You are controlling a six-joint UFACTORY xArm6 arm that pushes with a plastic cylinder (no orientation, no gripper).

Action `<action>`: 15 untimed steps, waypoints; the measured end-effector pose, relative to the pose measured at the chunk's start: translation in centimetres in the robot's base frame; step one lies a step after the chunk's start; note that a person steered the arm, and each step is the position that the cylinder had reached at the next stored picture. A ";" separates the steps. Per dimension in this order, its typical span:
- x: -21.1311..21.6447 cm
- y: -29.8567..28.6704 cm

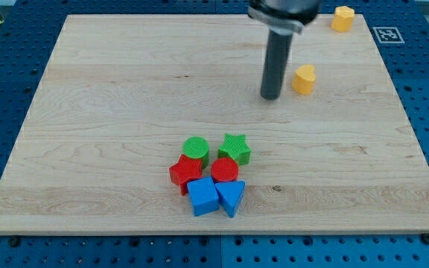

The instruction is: Push the heart into the hexagon

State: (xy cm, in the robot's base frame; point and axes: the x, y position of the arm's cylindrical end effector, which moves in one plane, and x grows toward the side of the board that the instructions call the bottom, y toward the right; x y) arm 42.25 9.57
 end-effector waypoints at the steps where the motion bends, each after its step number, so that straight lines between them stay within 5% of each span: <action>1: 0.9 3.3; 10: -14.4 12.4; 15: -14.9 18.5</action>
State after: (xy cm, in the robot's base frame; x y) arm 27.36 28.09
